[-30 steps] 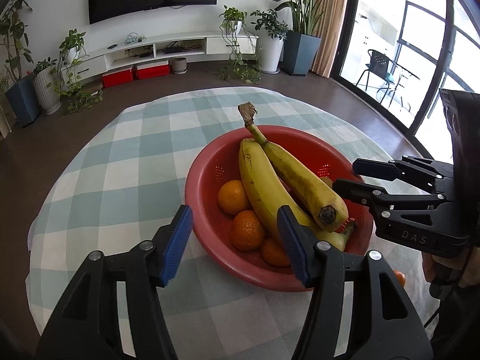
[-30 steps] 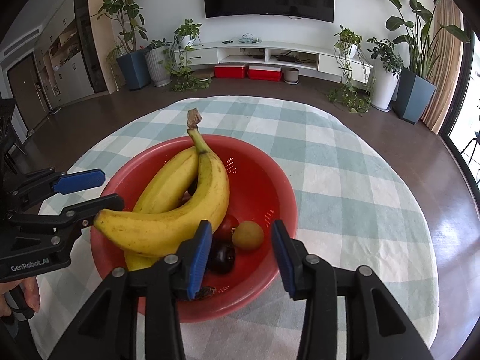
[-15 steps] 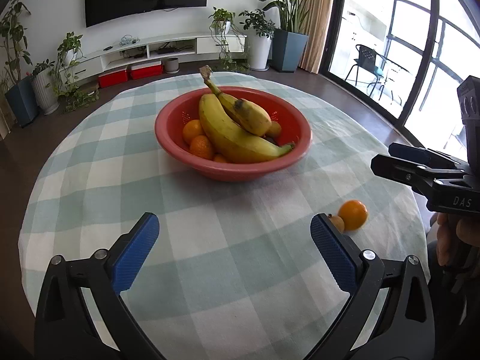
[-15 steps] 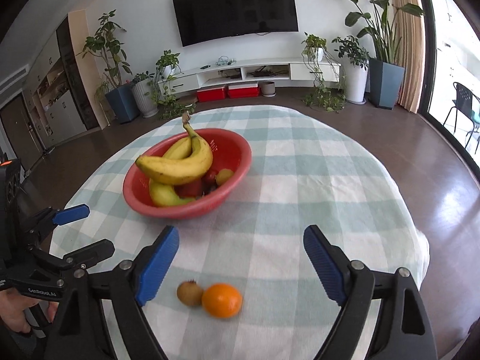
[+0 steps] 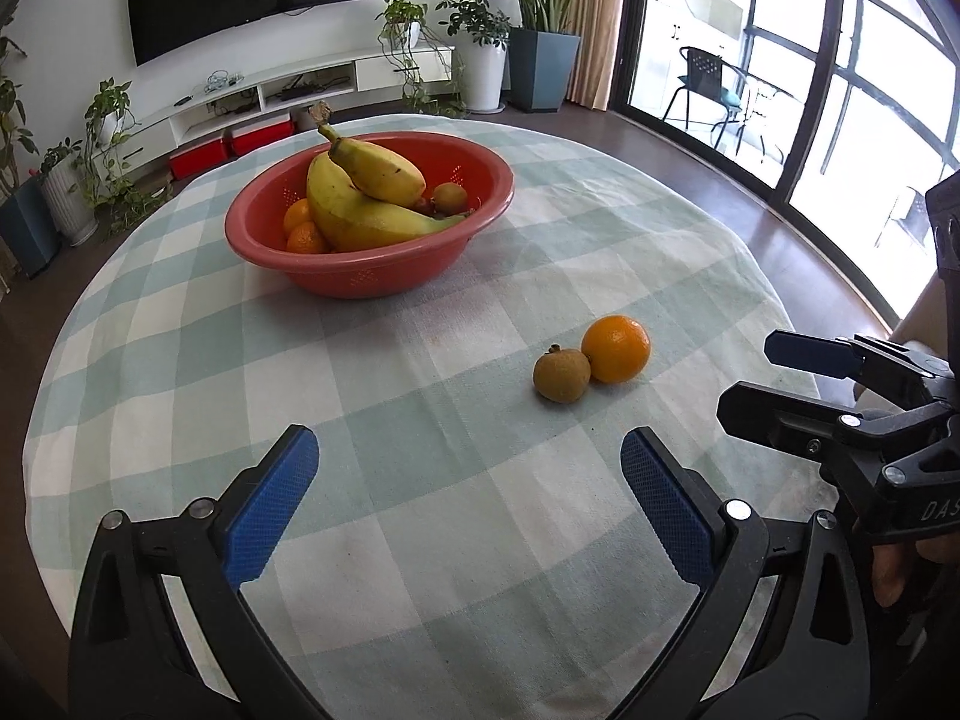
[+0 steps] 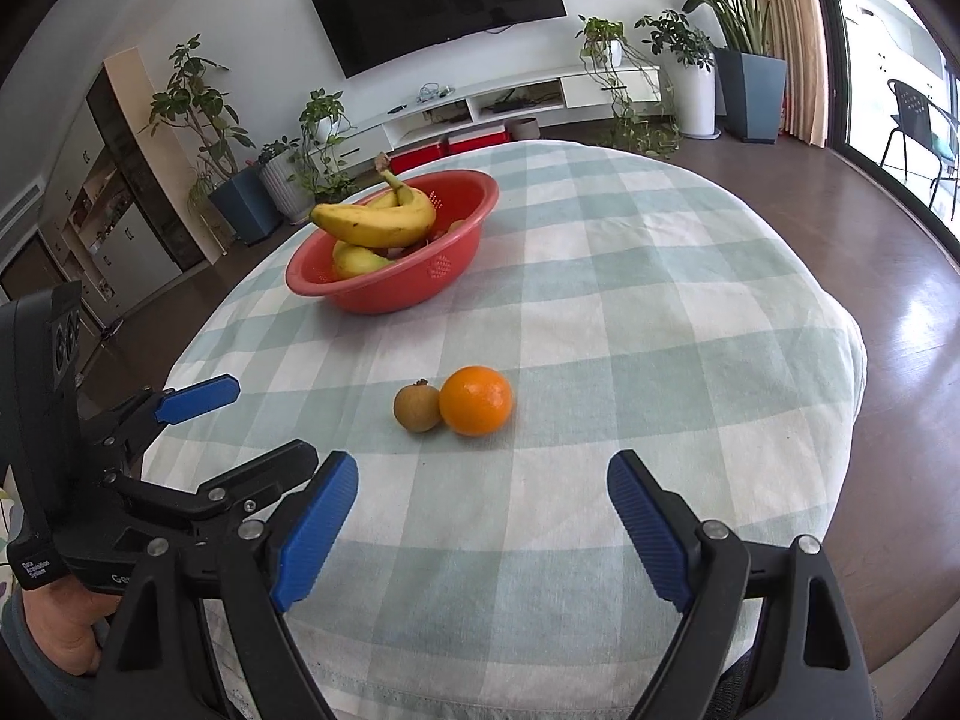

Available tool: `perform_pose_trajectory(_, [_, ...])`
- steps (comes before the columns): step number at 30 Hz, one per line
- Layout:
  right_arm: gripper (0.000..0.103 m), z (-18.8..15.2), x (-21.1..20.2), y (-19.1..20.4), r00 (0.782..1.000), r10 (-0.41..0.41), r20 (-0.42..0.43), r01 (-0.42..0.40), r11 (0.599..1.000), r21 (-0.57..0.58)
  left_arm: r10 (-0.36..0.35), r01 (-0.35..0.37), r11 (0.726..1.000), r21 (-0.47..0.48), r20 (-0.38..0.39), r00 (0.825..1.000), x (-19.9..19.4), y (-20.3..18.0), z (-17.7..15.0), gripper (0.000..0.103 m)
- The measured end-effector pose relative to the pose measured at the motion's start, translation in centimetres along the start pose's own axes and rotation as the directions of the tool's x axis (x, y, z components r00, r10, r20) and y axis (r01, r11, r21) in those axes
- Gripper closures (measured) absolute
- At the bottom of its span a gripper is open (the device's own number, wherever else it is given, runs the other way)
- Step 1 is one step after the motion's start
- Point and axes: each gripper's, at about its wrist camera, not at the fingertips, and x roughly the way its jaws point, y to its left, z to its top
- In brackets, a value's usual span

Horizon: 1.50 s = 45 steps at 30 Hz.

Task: Organize fruits
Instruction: 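Move the left gripper to the remaining brown kiwi and grasp it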

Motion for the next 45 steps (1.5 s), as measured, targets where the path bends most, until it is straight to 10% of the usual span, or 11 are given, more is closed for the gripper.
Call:
perform_pose_trajectory(22, [0.029,0.6,-0.3,-1.1,0.999,0.016,0.038,-0.017,1.000,0.025,0.007,0.000,0.994,0.105,-0.068,0.998,3.9,-1.3,2.6,0.002])
perform_pose_trajectory(45, [0.029,0.3,1.2,-0.9,1.000,0.002,-0.028,-0.002,1.000,0.003,-0.084,0.129,0.962,0.242,-0.187,0.979,9.2,-3.7,4.0,0.068])
